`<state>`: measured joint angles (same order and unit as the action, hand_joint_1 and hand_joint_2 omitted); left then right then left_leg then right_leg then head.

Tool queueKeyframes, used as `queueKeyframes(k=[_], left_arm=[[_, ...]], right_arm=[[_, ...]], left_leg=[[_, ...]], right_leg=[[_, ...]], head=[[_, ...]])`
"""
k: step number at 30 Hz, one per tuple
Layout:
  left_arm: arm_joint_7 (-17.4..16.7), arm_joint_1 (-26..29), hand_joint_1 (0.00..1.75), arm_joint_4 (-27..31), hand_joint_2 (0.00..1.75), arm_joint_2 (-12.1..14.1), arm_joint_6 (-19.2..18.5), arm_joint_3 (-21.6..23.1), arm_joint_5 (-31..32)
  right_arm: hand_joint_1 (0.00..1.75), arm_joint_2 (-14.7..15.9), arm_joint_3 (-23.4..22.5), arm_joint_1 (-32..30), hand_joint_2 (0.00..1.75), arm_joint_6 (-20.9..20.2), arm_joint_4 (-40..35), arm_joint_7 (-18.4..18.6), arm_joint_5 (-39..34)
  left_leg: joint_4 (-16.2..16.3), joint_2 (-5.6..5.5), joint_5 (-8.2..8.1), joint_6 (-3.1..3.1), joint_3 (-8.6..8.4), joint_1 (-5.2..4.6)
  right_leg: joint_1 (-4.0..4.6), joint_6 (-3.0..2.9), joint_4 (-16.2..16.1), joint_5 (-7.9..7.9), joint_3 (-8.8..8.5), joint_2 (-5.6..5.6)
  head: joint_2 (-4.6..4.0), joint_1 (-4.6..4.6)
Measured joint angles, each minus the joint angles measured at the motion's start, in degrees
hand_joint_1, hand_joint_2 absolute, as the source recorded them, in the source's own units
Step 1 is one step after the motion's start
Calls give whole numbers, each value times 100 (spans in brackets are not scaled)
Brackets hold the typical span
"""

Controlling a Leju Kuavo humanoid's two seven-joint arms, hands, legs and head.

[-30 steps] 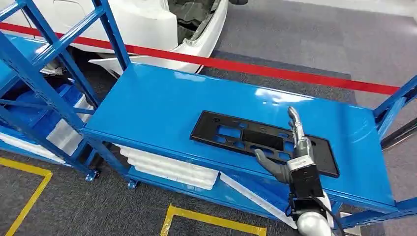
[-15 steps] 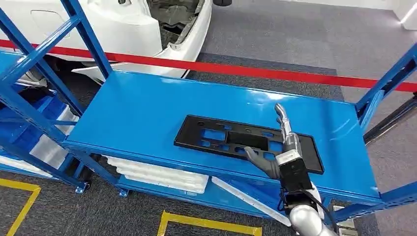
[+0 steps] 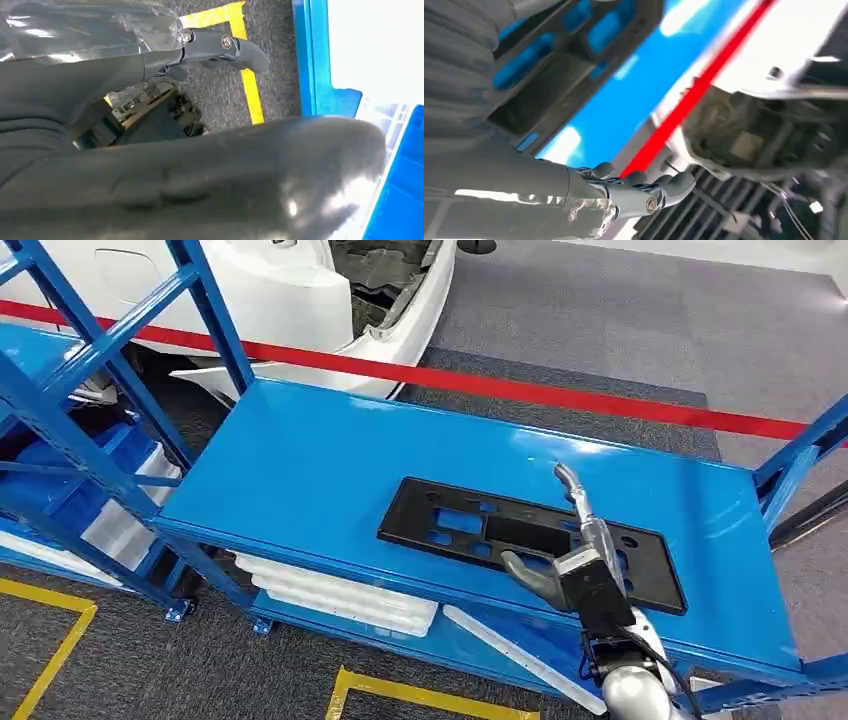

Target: Take the parts from the cabinet and place them on the table.

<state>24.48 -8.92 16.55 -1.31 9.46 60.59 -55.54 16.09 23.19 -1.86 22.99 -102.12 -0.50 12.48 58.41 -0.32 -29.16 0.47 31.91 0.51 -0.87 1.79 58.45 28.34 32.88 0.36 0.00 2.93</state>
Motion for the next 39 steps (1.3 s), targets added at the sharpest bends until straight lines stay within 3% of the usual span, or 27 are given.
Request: queueKeyframes(k=[1, 2, 3, 10, 16, 18, 30, 39], left_arm=[[0, 2, 0, 0, 0, 0, -11, 0, -2], [0, 9, 0, 0, 0, 2, -9, 0, -9], [0, 13, 0, 0, 0, 2, 6, 0, -22], [-26, 8, 0, 0, 0, 2, 188, 0, -68], [-90, 2, 0, 0, 0, 0, 195, 0, -81], [-105, -4, 0, 0, 0, 0, 195, 0, -66], [-171, -13, 0, 0, 0, 0, 199, 0, -28], [-214, -12, 0, 4, 0, -2, 238, 2, -24]], right_arm=[[0, 46, 0, -1, 175, -133, 0, 142, 74], [0, 85, 9, 13, 175, -290, 0, 274, 157], [0, 135, 15, 22, 175, -401, 0, 373, 207], [0, 387, 127, 189, 175, -1113, 2, 883, 433], [0, 585, 343, 394, 175, -1739, 35, 1258, 666], [0, 638, 407, 463, 175, -1897, 52, 1355, 760], [0, 719, 686, 811, 175, -2384, 275, 1457, 948], [0, 719, 842, 993, 175, -2240, 570, 1874, 1970]], left_leg=[[1, -1, -8, -23, 4, -3], [22, -14, -39, 70, -7, -31], [19, -3, -25, 108, -16, -21], [-76, -4, -4, 49, -79, -19], [-99, -4, -12, -42, -84, -15], [-99, -4, -14, -45, -85, -18], [-88, -4, -20, -36, -84, -31], [-86, -4, -24, -30, -84, -42]], right_leg=[[-3, -6, 3, -7, 17, -1], [-28, 5, -11, -11, 11, 0], [-18, 2, -12, -9, -3, 7], [-3, -53, -9, 26, -21, 6], [1, -72, -1, 39, -21, 3], [10, -72, -1, 39, -21, 4], [-15, -67, -27, 37, -44, 4], [-20, -64, -29, 36, -46, 3]], head=[[0, -22], [0, -57], [0, -96], [0, -195], [0, -212], [0, -210], [0, -210], [0, -210]])
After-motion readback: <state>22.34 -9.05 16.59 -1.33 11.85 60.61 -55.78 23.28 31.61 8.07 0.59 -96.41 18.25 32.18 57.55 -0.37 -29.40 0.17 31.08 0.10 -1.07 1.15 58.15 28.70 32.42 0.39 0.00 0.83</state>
